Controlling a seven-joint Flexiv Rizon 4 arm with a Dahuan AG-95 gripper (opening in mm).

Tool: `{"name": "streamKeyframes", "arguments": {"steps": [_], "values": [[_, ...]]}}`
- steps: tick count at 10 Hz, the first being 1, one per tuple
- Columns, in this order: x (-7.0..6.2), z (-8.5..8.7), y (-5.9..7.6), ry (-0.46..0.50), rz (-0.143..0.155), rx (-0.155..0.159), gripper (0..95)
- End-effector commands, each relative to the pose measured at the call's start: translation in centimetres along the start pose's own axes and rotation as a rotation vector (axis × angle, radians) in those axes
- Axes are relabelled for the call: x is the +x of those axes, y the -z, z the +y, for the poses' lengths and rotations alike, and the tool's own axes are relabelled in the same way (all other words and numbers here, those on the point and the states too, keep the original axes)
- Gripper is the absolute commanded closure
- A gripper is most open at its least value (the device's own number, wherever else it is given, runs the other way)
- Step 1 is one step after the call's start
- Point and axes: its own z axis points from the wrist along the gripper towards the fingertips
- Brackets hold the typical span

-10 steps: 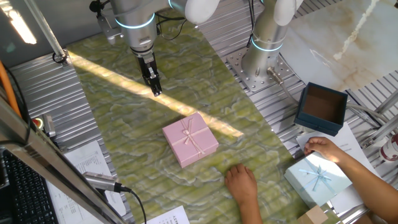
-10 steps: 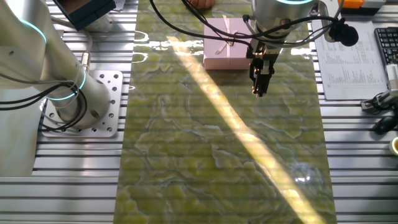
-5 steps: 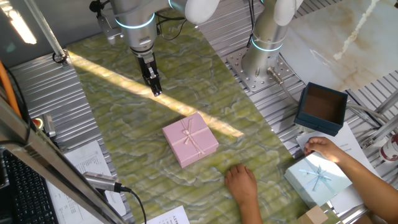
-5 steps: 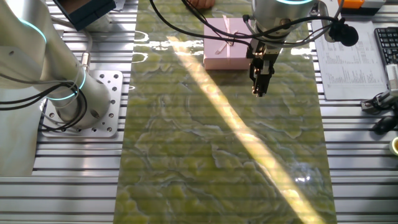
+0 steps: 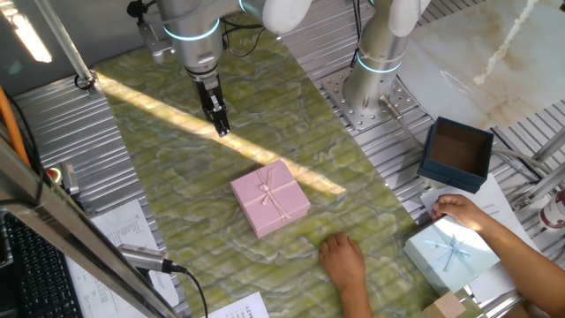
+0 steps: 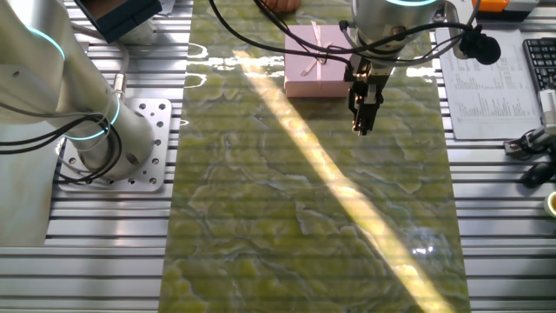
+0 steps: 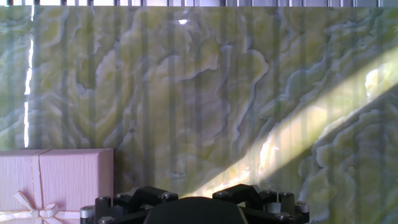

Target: Open a box

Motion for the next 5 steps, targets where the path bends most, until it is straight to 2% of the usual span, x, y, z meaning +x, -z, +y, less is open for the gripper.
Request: {"name": "streamKeyframes", "arguments": {"steps": [1, 2, 5], "values": [[0.01, 0.00, 0.00, 0.000, 0.000, 0.000, 0.0], [0.02, 0.01, 0.02, -0.132, -0.019, -0.088, 95.0], [0.02, 0.03, 0.05, -0.117, -0.020, -0.087, 95.0]]}}
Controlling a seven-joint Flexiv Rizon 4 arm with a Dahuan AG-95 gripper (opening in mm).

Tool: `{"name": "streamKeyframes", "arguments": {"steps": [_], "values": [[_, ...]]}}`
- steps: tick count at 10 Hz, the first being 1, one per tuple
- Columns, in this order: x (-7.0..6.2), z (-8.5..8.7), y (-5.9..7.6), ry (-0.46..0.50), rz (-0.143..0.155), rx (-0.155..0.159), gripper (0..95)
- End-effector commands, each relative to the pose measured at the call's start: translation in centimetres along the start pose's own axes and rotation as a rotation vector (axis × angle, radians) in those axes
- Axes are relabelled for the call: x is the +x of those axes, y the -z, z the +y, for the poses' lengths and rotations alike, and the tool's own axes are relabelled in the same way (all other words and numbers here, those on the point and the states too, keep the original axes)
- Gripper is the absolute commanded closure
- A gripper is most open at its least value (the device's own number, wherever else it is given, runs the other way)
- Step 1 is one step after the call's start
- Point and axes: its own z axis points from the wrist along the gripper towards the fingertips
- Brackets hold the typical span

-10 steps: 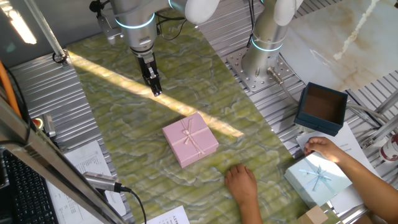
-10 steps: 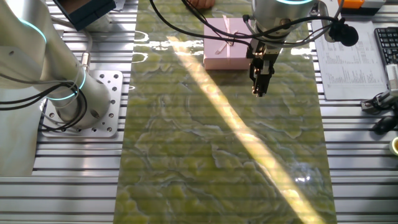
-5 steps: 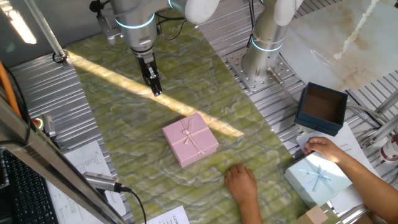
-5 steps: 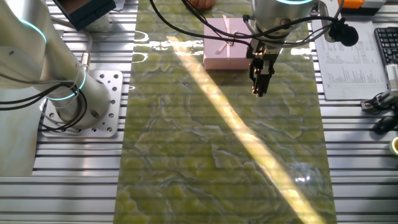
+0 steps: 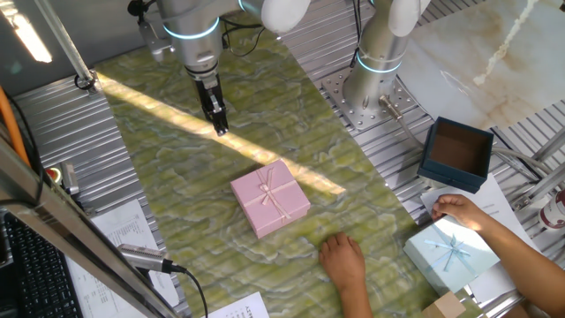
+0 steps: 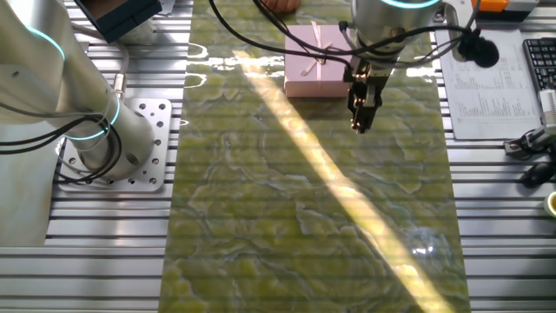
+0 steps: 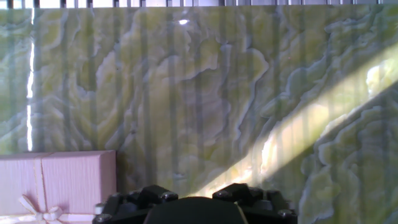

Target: Open a box

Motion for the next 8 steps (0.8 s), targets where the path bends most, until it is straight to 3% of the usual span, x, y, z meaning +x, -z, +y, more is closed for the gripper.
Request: {"name": "streamKeyframes", "arguments": {"steps": [1, 4, 8], "values": [[0.04, 0.03, 0.01, -0.047, -0.012, -0.046, 95.0], [-0.04, 0.12, 0.17, 0.002, -0.022, -0.045, 95.0], [-0.13, 0.15, 0.16, 0.012, 0.006, -0.044, 95.0]]}}
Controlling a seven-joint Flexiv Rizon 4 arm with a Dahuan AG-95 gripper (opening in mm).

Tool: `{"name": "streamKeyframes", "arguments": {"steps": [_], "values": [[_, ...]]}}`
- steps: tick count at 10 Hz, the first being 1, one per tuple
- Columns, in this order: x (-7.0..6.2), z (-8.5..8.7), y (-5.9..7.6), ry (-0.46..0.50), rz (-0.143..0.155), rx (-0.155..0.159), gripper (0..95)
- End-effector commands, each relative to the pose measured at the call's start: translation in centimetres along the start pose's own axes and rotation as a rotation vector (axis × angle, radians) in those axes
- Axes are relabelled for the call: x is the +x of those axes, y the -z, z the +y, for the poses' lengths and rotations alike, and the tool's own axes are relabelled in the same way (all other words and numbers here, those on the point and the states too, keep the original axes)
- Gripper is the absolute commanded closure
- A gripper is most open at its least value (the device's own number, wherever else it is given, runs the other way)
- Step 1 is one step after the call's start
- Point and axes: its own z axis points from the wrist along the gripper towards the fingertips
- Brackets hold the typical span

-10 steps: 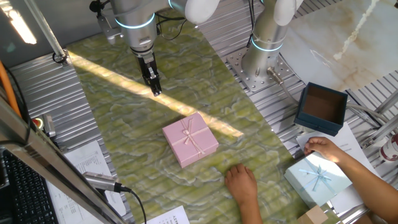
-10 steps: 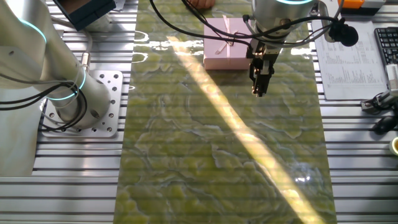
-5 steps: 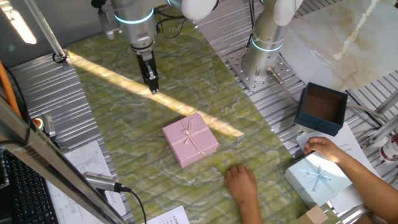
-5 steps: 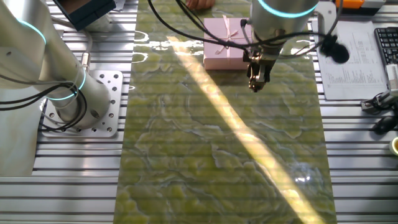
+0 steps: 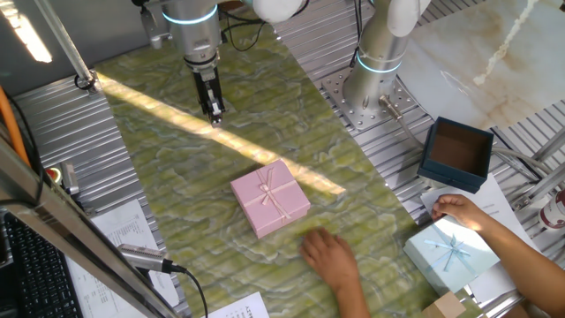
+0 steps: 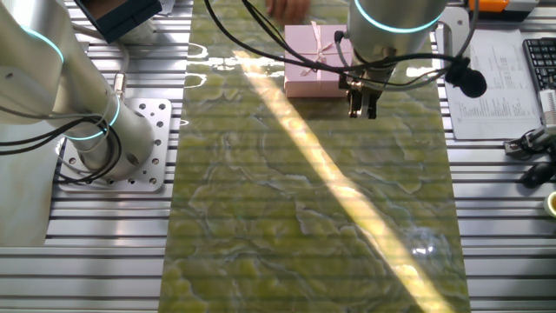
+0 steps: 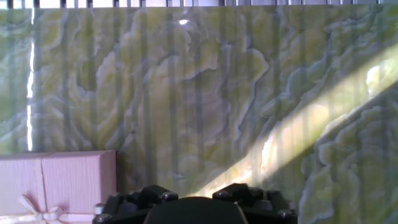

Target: Open a box

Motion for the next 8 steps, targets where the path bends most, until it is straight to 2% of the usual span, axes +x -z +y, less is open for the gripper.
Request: {"name": "streamKeyframes", "arguments": {"steps": [1, 2, 3, 4, 6, 8], "values": [[-0.1, 0.0, -0.1, 0.002, 0.023, 0.001, 95.0], [-0.1, 0.0, -0.1, 0.000, 0.043, 0.013, 95.0], [-0.1, 0.0, -0.1, 0.000, 0.079, 0.017, 95.0], [-0.1, 0.1, -0.2, 0.005, 0.102, 0.018, 95.0], [-0.2, 0.5, -0.4, 0.037, 0.104, 0.016, 95.0], [-0.3, 1.1, -0.8, 0.049, 0.120, 0.022, 95.0]]}}
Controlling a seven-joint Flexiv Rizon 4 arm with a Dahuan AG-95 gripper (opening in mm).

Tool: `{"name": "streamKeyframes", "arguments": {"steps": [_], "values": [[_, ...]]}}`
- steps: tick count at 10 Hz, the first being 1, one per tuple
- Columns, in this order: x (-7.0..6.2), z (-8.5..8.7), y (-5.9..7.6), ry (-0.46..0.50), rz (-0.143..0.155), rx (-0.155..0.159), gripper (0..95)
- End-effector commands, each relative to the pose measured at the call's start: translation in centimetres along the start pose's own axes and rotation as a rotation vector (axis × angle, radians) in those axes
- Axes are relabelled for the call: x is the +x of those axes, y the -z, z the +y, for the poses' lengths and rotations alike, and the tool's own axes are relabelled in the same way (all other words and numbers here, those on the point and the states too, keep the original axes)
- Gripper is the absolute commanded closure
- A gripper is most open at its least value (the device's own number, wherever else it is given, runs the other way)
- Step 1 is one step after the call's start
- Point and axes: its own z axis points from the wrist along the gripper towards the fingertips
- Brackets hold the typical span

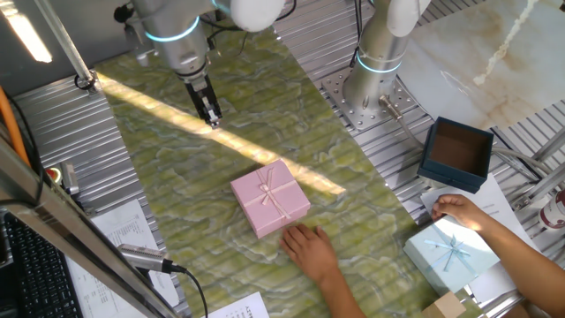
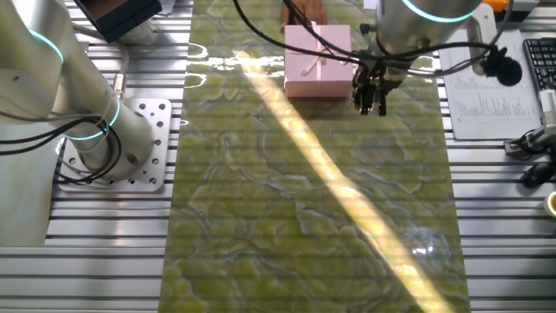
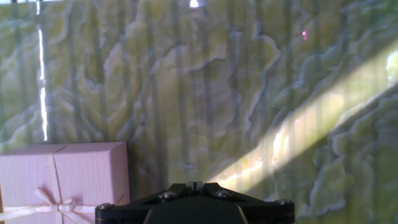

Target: Open a box

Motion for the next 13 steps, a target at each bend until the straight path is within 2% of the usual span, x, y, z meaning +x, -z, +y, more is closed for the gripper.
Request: {"name": "streamKeyframes", "arguments": {"steps": [1, 4, 10, 11, 13], "values": [[0.0, 0.6, -0.4, 0.014, 0.016, 0.018, 95.0], [0.0, 1.0, -0.6, 0.033, 0.017, 0.041, 95.0], [0.1, 1.1, -0.5, 0.018, 0.021, 0.042, 95.0], [0.1, 1.4, -0.6, 0.017, 0.021, 0.043, 95.0], [0.1, 4.4, -1.8, -0.020, 0.021, 0.053, 95.0]]}}
